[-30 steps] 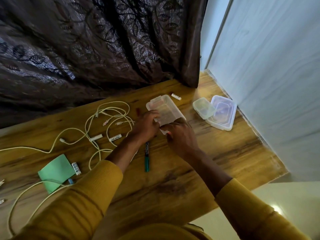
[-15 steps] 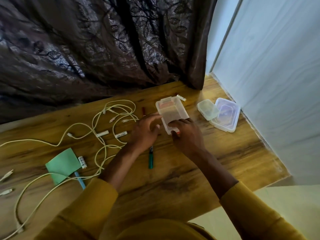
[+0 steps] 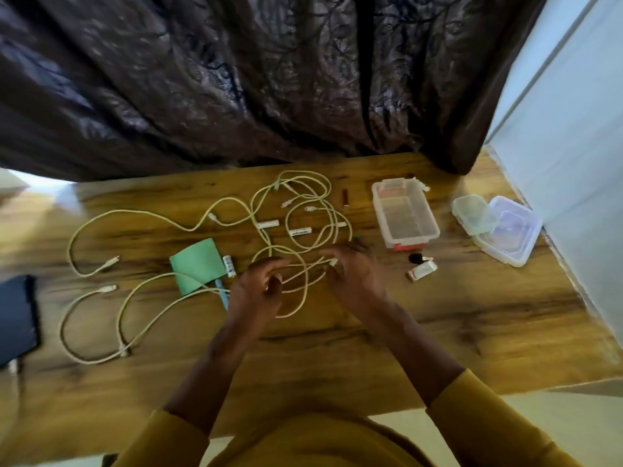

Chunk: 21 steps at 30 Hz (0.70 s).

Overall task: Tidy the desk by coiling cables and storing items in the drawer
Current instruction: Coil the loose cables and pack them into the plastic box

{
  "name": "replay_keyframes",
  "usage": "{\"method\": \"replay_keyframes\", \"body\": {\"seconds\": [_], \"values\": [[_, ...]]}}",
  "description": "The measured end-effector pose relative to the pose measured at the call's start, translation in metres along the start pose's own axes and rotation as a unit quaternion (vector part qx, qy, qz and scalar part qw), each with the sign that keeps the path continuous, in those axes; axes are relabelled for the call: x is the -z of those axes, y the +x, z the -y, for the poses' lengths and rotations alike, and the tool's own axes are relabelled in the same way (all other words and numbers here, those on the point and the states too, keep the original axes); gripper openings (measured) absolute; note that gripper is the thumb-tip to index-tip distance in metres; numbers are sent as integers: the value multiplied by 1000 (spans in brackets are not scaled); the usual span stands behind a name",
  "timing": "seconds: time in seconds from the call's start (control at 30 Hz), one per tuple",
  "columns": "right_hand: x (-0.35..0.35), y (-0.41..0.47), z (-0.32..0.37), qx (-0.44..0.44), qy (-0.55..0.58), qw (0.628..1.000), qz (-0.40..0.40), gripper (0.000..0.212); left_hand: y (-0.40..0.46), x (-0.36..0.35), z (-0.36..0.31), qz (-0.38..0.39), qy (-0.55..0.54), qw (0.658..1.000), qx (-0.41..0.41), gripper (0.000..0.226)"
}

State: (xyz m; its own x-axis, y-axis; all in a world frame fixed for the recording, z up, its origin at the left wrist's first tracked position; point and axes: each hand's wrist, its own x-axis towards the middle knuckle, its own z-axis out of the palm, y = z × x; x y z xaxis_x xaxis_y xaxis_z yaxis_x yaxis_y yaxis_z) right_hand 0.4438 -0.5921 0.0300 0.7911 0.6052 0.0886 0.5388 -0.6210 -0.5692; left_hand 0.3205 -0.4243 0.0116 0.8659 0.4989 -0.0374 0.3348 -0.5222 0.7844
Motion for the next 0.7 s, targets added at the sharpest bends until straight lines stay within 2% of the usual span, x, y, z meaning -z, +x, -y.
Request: {"method": "replay_keyframes", "body": {"seconds": [0.27,0.5,0.63,0.7], "values": [[-56,2,74,75,4,997,35,31,-22,66,50,-86,18,995,39,35],[-93,11,129,113,-3,992,53,26,-32,114,92,-126,142,980,68,39],[-115,17,157,128,12,988,90,28,-33,147,118,-148,192,954,178,40],[-124,18,173,127,7,985,115,31,-34,162,135,-141,213,945,207,39]]}}
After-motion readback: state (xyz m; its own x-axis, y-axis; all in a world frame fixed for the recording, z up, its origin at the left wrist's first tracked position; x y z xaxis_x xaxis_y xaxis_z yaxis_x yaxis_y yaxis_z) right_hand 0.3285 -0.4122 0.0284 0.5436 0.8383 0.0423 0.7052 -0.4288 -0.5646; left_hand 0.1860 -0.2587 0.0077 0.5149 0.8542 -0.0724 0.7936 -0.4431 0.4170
